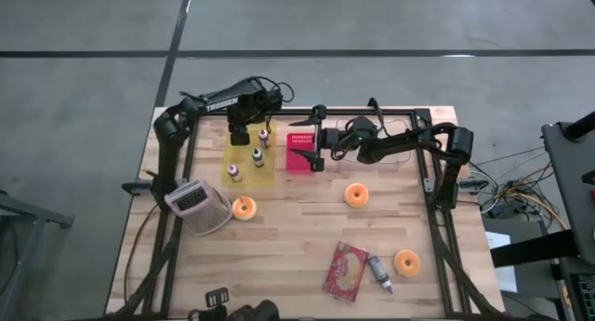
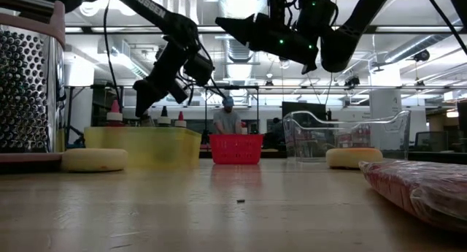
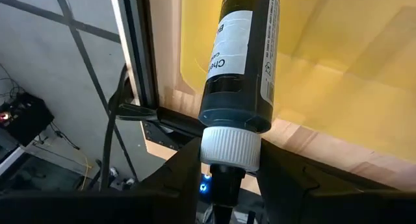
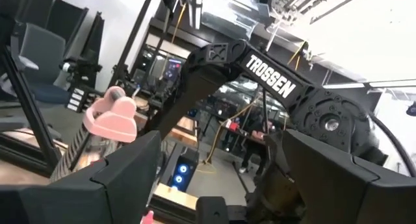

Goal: Pick & Place Food Item
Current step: Put the black food coloring bottle into the yellow bin

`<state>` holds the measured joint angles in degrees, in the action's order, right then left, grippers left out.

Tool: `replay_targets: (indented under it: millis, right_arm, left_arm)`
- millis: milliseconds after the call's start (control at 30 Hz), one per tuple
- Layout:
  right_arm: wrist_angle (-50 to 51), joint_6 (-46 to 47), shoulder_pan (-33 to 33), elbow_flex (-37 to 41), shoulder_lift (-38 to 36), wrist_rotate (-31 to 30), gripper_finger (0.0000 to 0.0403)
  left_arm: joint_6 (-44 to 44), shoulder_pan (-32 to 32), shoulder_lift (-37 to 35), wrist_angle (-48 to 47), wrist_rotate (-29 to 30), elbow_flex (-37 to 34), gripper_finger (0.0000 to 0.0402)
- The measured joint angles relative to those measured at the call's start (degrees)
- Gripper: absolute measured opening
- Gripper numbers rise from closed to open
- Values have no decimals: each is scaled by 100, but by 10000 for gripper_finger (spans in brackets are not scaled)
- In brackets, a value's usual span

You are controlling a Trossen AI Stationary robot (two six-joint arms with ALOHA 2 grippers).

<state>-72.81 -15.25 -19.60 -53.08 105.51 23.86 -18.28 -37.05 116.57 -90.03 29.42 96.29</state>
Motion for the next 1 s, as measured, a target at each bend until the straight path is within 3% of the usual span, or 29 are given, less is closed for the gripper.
replay_targets:
  millis: [1000]
  right_arm:
    - [386, 22, -45, 0, 4, 2, 314]
  left_arm:
    - [214, 6, 337, 2, -590, -46, 129]
